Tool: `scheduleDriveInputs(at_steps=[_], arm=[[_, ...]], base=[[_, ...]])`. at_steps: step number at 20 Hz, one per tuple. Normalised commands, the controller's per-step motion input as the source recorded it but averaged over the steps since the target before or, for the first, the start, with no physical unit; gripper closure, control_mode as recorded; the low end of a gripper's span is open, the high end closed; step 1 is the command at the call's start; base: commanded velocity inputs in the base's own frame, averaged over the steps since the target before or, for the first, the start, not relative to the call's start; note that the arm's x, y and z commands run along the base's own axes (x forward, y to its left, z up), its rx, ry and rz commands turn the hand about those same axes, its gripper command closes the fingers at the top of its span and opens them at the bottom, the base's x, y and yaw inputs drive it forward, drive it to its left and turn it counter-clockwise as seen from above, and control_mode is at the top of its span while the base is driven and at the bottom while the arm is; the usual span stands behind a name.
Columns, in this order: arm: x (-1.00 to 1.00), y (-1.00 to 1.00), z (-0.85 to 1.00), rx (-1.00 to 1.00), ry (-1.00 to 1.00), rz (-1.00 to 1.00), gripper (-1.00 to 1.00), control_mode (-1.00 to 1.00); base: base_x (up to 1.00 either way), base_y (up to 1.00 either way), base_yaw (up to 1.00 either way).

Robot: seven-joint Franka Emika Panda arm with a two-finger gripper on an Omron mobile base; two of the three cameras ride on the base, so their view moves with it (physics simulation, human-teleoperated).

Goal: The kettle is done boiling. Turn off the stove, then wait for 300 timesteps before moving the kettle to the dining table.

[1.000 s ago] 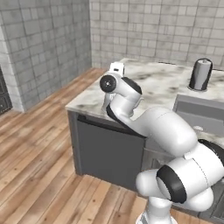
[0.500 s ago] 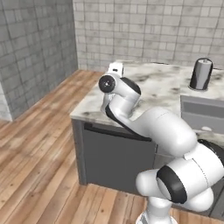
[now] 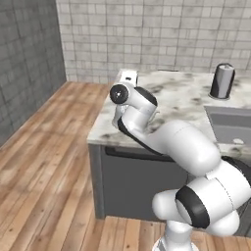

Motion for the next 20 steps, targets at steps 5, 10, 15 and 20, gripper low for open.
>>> scheduleDriveInputs(at_steps=[5,10,15,20], arm=[[0.00,0.00,0.00,0.00,0.00,0.00,1.00,1.00],[0.00,0.00,0.00,0.00,0.00,0.00,1.00,1.00],[0.00,0.00,0.00,0.00,0.00,0.00,1.00,1.00],[0.00,0.00,0.00,0.00,0.00,0.00,1.00,1.00]], base=[[0.20,0.69,-0.31],[0.24,0.73,-0.31],[0.26,0.73,-0.31],[0.28,0.74,-0.32]])
